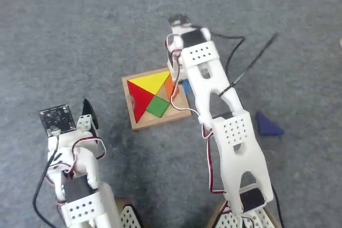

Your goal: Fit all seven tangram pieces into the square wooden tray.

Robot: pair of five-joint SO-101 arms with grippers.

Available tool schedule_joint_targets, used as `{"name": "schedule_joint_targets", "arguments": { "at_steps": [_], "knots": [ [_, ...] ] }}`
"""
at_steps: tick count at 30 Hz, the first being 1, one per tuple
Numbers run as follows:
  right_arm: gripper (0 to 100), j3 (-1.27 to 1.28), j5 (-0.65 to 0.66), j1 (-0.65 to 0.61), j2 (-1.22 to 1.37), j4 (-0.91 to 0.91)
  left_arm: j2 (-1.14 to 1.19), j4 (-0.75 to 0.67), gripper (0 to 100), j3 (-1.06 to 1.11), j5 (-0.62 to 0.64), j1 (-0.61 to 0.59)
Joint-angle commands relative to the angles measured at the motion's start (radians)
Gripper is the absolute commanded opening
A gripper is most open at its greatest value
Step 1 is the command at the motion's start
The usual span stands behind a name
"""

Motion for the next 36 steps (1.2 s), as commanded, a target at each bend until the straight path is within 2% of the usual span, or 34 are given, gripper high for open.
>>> {"name": "schedule_joint_targets", "arguments": {
  "at_steps": [1,3,5,8,12,17,19,24,29,33,36],
  "knots": [
    [0.7,-0.230,-0.012,-0.018,-0.022,0.059,-0.012,0.005,17,-0.005,-0.014,0.003],
    [0.7,-0.247,-0.078,-0.041,-0.042,0.059,-0.008,0.006,17,-0.019,-0.012,-0.002],
    [0.7,-0.216,-0.216,-0.087,-0.070,0.059,-0.006,0.038,17,-0.053,-0.012,-0.008],
    [0.7,-0.153,-0.344,-0.206,-0.101,0.056,-0.006,0.100,17,-0.117,-0.006,-0.061],
    [0.7,-0.152,-0.387,-0.334,-0.111,0.054,-0.005,0.081,17,-0.134,-0.005,-0.167],
    [0.7,-0.166,-0.405,-0.387,-0.093,0.054,0.002,0.068,17,-0.134,-0.012,-0.298],
    [0.7,-0.172,-0.417,-0.394,-0.079,0.054,0.046,0.068,17,-0.136,-0.058,-0.333],
    [0.7,-0.172,-0.414,-0.409,-0.019,0.042,0.316,0.077,17,-0.254,-0.104,-0.377],
    [0.7,-0.172,-0.422,-0.401,0.041,-0.022,0.680,0.229,17,-0.486,-0.107,-0.377],
    [0.7,-0.172,-0.582,-0.395,0.090,-0.024,0.882,0.239,17,-0.565,-0.109,-0.377],
    [0.7,-0.172,-0.690,-0.392,0.111,-0.022,0.921,0.239,17,-0.584,-0.109,-0.377]
  ]
}}
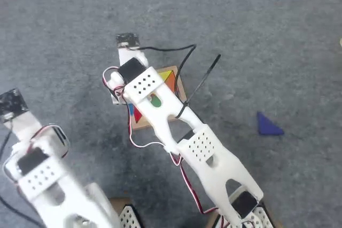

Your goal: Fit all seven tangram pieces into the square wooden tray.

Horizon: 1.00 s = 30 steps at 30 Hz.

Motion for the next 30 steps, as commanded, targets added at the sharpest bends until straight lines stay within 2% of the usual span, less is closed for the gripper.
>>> {"name": "schedule_joint_targets", "arguments": {
  "at_steps": [1,6,10,20,23,26,30],
  "knots": [
    [0.7,-0.041,-0.152,0.008,-0.008,-0.012,0.037,0.003,17,-0.059,-0.014,-0.003],
    [0.9,-0.041,-0.387,0.036,0.021,0.008,0.043,-0.018,17,-0.051,-0.014,-0.003],
    [0.8,-0.041,-0.476,0.081,0.031,0.012,0.044,-0.048,17,-0.021,-0.014,-0.003],
    [1.1,-0.041,-0.486,0.105,0.041,0.008,0.044,-0.048,17,-0.018,-0.015,-0.003],
    [8.4,-0.043,-0.433,0.102,0.030,0.008,0.044,-0.048,17,-0.018,-0.015,-0.003],
    [17.1,-0.064,-0.433,0.104,0.038,0.015,0.044,-0.048,17,-0.016,-0.015,-0.003],
    [19.9,-0.091,-0.430,0.101,0.036,0.019,0.044,-0.048,17,-0.016,-0.015,-0.003]
  ]
}}
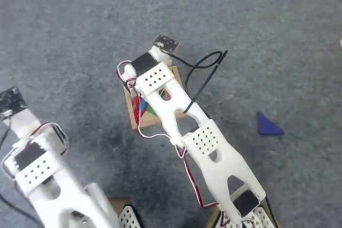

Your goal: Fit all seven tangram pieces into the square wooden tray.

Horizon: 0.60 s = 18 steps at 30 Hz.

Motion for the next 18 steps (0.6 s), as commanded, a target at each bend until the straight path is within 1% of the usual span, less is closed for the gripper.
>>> {"name": "schedule_joint_targets", "arguments": {
  "at_steps": [1,4,8,9,10,14,16,18],
  "knots": [
    [19.9,-0.066,0.018,0.008,-0.024,0.015,0.002,-0.023,17,-0.005,-0.015,-0.003],
    [19.9,-0.112,0.020,0.010,-0.028,0.035,0.002,-0.035,17,-0.004,-0.015,-0.003],
    [19.9,-0.249,0.026,0.002,-0.028,0.056,0.002,-0.100,17,0.038,-0.015,0.012],
    [19.9,-0.275,0.048,-0.008,-0.028,0.056,0.002,-0.104,17,0.042,-0.015,0.018],
    [19.9,-0.295,0.092,-0.022,-0.028,0.053,0.002,-0.103,17,0.042,-0.015,0.023],
    [19.9,-0.347,0.336,-0.096,-0.019,0.054,0.002,-0.104,17,0.044,-0.015,0.029],
    [19.9,-0.356,0.396,-0.108,-0.019,0.051,0.002,-0.101,17,0.045,-0.015,0.029],
    [19.9,-0.351,0.410,-0.108,-0.016,0.045,0.002,-0.101,17,0.047,-0.015,0.028]
  ]
}}
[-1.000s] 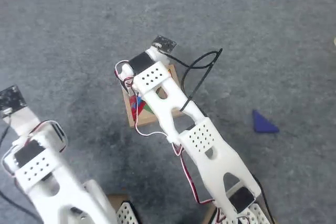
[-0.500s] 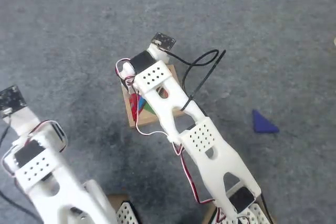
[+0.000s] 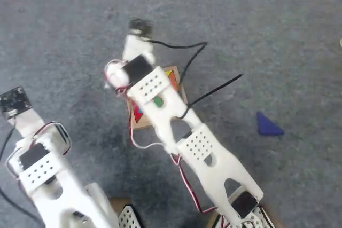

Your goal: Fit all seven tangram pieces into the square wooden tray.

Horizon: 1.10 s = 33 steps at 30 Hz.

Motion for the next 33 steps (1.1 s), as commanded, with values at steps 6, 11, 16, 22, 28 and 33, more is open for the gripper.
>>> {"name": "schedule_joint_targets", "arguments": {
  "at_steps": [6,11,16,22,28,33],
  "knots": [
    [19.9,-0.048,0.055,0.030,0.061,-0.002,0.002,-0.023,17,-0.001,-0.015,0.002],
    [19.9,-0.051,0.055,0.044,0.120,-0.035,0.002,-0.023,17,-0.001,-0.015,-0.002],
    [19.9,-0.052,0.055,0.044,0.120,-0.024,0.002,-0.026,17,-0.001,-0.017,-0.002],
    [19.9,-0.054,0.054,0.079,0.087,0.022,0.002,-0.026,17,-0.001,-0.017,-0.002],
    [19.9,-0.046,0.055,0.165,0.094,0.036,0.002,-0.029,17,-0.001,-0.017,-0.002],
    [19.9,-0.049,0.054,0.162,0.171,0.028,0.002,-0.023,17,-0.001,-0.017,-0.002]
  ]
}}
